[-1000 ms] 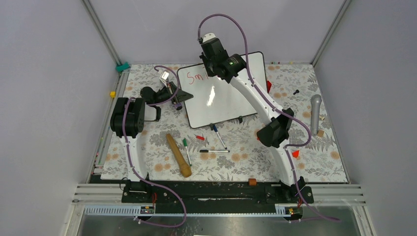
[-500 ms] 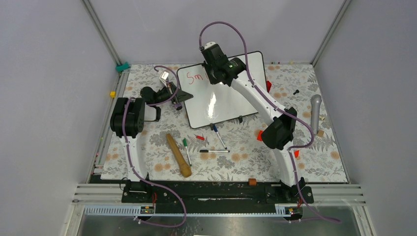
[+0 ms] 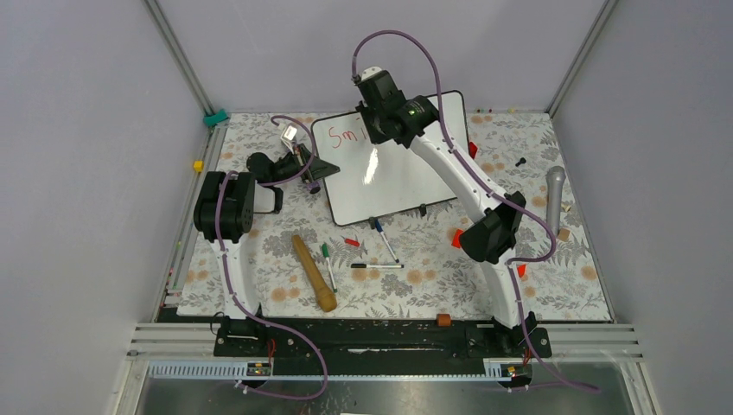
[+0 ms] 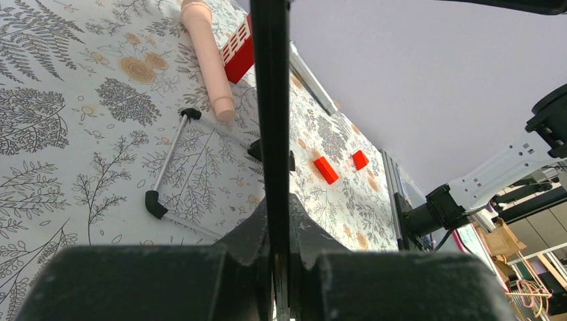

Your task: Write a sentence on the whiteboard

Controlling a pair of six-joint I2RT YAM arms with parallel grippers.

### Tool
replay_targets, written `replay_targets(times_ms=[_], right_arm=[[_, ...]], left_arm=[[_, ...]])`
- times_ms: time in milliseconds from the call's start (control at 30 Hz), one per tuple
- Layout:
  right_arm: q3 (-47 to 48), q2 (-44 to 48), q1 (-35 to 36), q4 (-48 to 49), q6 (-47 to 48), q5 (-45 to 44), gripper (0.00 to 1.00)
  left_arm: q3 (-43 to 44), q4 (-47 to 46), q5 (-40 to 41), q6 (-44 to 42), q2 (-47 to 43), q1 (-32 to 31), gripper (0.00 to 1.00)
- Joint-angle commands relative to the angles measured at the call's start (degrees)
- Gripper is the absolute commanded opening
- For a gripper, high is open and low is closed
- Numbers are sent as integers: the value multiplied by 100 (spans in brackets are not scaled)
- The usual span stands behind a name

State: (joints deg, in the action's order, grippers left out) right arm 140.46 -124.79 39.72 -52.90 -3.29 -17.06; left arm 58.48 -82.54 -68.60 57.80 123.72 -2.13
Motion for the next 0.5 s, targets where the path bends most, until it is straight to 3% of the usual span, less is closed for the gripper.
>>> replay_targets(times_ms=[0, 467], right_arm=[[242, 276, -37, -85, 92, -43, 0], [377, 57, -184, -86, 153, -186, 0]], left_arm=[[-130, -199, -506, -377, -143, -77, 0], [-126, -201, -493, -380, -138, -75, 0]])
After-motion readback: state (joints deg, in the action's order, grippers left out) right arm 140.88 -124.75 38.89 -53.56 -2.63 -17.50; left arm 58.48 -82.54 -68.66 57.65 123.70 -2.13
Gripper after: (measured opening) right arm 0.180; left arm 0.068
